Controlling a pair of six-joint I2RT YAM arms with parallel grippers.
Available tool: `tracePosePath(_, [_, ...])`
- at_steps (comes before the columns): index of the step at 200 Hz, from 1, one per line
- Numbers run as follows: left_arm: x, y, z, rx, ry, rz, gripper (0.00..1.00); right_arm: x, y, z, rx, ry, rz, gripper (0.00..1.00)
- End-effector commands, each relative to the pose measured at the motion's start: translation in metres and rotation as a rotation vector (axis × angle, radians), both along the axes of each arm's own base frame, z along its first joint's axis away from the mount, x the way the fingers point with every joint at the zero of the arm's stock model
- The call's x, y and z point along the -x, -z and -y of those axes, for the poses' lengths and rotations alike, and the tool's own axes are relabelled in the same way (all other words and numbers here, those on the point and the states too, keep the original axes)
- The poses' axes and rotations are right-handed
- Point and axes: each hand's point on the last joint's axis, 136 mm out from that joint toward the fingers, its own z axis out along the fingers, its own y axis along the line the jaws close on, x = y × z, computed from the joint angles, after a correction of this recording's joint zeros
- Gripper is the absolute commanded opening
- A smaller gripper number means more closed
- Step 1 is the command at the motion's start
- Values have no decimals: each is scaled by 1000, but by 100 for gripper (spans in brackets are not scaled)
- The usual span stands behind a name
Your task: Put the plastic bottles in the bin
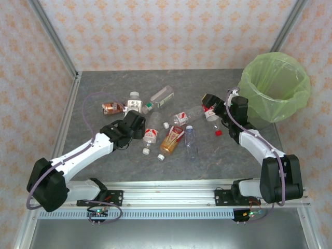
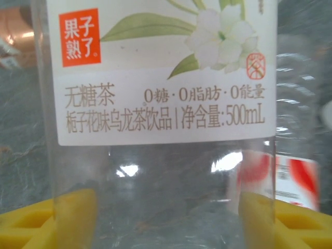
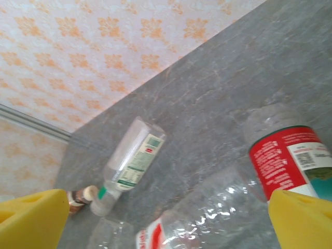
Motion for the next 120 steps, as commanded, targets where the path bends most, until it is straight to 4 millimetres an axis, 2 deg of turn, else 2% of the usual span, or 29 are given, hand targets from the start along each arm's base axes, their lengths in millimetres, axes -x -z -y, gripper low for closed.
tracePosePath(1, [-8, -43, 33, 69, 120, 92, 0, 2, -22, -22, -116, -77, 31, 99])
tracePosePath(17, [-4, -58, 59, 73, 240, 100, 0, 6, -34, -40, -147, -136, 39, 99])
tracePosePath(38, [-1, -65, 87, 5, 391, 110, 0, 17, -50, -70, -154, -241, 56, 99])
tracePosePath(58, [0, -57, 104, -34, 473, 93, 0, 29, -62, -97, -180, -331, 57, 99])
tracePosePath(86, [12, -44, 126, -20, 558, 67, 0, 40, -77, -119, -233, -390, 63, 99])
tracePosePath(103, [20, -41, 131, -54, 587, 69, 0, 43, -72, -128, -226, -409, 43, 99])
tracePosePath(120, [25, -46, 132, -59, 591, 95, 0, 41, -60, -129, -219, -380, 0, 99])
